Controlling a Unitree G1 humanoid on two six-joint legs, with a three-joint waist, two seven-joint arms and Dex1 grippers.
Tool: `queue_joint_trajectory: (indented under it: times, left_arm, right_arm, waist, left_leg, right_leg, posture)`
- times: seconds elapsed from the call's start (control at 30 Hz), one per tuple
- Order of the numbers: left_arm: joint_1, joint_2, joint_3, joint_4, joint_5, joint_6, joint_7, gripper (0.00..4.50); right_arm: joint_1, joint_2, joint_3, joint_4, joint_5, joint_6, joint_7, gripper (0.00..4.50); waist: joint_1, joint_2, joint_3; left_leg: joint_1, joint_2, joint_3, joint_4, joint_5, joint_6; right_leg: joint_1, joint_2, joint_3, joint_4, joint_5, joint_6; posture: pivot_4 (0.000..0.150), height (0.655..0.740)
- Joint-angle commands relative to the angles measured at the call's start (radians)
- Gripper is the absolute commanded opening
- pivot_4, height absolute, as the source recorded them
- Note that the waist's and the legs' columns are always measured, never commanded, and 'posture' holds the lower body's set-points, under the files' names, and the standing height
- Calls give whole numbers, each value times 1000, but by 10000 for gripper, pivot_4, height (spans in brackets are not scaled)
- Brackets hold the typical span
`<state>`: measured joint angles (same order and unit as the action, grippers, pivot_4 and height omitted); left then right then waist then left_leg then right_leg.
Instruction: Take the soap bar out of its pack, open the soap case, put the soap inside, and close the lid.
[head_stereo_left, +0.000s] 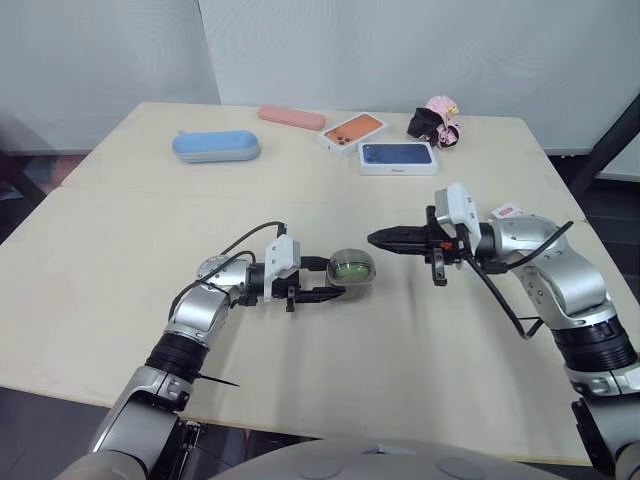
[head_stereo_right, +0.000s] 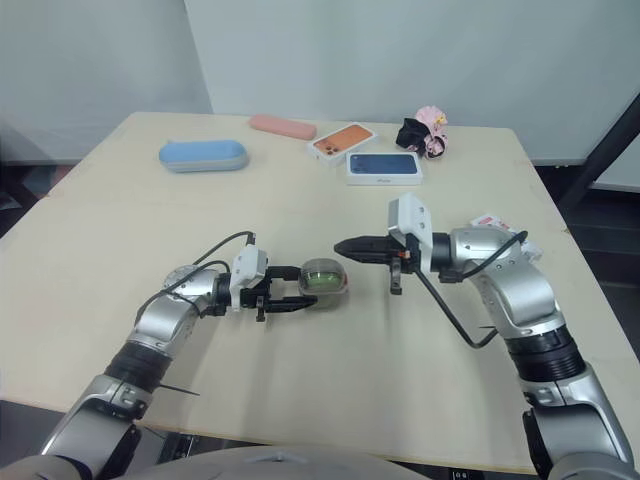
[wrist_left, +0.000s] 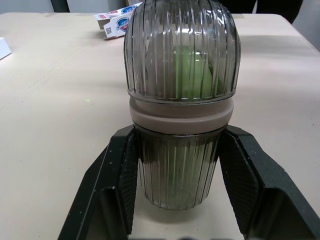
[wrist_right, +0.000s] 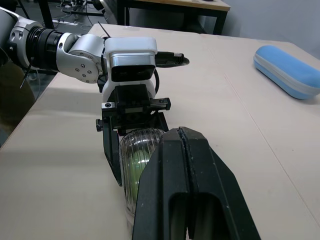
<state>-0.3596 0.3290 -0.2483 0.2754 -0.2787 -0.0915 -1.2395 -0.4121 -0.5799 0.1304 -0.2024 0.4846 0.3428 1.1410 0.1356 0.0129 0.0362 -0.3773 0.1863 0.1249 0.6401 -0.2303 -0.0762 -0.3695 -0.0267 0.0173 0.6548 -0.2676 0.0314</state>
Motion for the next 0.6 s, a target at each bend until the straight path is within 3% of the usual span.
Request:
queue_joint_trajectory:
  times: [0.03,0.6]
  left_arm:
    - [-17,5,18,-16,-12,-2,-4,18700]
    - [-15,3,17,-21,-4,-3,6,18700]
  right_arm:
    - [-32,4,6,-13,-14,-11,0,189]
    - [-39,5,55,-2,-63,-25,23,189]
  waist:
    - [0,0,0]
    - [0,0,-2]
  left_leg:
    - [0,0,0,0,0,0]
    - [0,0,0,0,0,0]
  right_leg:
    - [0,0,0,0,0,0]
    - [0,0,0,0,0,0]
  posture:
    - [0,7400]
    - [0,7400]
